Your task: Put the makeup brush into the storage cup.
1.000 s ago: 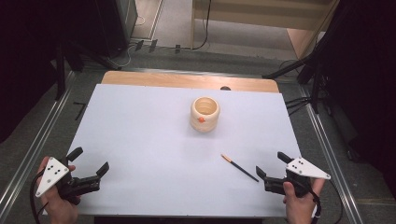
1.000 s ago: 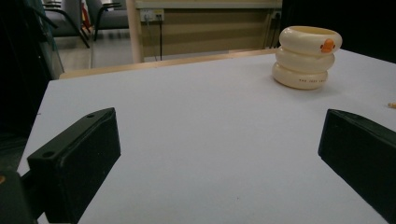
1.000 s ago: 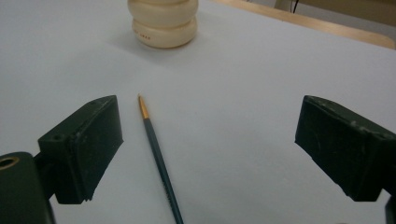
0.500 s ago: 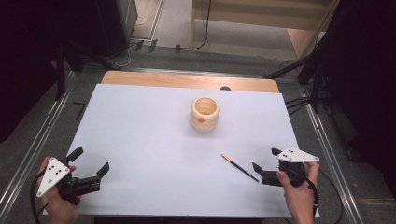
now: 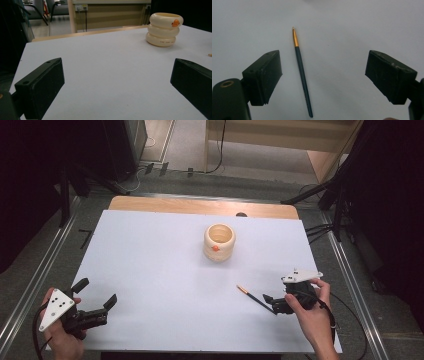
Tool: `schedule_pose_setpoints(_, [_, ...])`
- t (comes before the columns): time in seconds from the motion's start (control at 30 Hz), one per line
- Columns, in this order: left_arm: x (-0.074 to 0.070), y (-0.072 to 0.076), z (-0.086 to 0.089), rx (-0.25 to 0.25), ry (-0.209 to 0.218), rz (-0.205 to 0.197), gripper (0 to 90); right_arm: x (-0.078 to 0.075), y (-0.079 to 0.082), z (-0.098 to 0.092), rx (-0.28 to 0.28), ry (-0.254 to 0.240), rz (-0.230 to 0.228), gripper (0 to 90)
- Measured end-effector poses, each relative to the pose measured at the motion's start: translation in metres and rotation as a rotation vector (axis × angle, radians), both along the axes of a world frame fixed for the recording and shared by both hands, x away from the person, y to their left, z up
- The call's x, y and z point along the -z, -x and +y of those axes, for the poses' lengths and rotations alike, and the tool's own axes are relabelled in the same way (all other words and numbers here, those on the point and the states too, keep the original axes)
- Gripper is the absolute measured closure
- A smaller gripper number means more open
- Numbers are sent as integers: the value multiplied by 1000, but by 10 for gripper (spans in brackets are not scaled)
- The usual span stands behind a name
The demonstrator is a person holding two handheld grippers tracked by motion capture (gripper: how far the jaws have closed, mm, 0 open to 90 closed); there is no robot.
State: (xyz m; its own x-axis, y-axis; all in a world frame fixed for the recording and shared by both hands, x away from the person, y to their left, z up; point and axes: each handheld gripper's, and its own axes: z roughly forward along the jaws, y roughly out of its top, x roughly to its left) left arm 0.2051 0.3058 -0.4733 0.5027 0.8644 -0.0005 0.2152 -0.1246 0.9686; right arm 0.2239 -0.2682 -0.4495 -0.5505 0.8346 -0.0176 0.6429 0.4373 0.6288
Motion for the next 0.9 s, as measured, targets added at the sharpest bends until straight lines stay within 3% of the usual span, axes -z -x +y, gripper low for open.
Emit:
schedule_pose_setpoints(0.1, [0, 0, 0, -1, 5, -1, 0, 0, -6, 6, -17, 41, 45, 109])
schedule_pose_setpoints(0.23, [0, 0, 1, 1, 4, 1, 0, 1, -11, 10, -42, 71, 70, 58])
schedule_pose_setpoints(0.37, [1, 0, 0, 0, 1, 2, 0, 2, -17, 16, -70, 86, 125, 17])
schedule_pose_setpoints(0.4, [1, 0, 0, -2, 4, 0, 0, 4, -21, 19, -81, 108, 162, 0])
schedule_pose_setpoints(0.9, [1, 0, 2, -8, 5, -4, 0, 11, -39, 40, -130, 210, 289, 0])
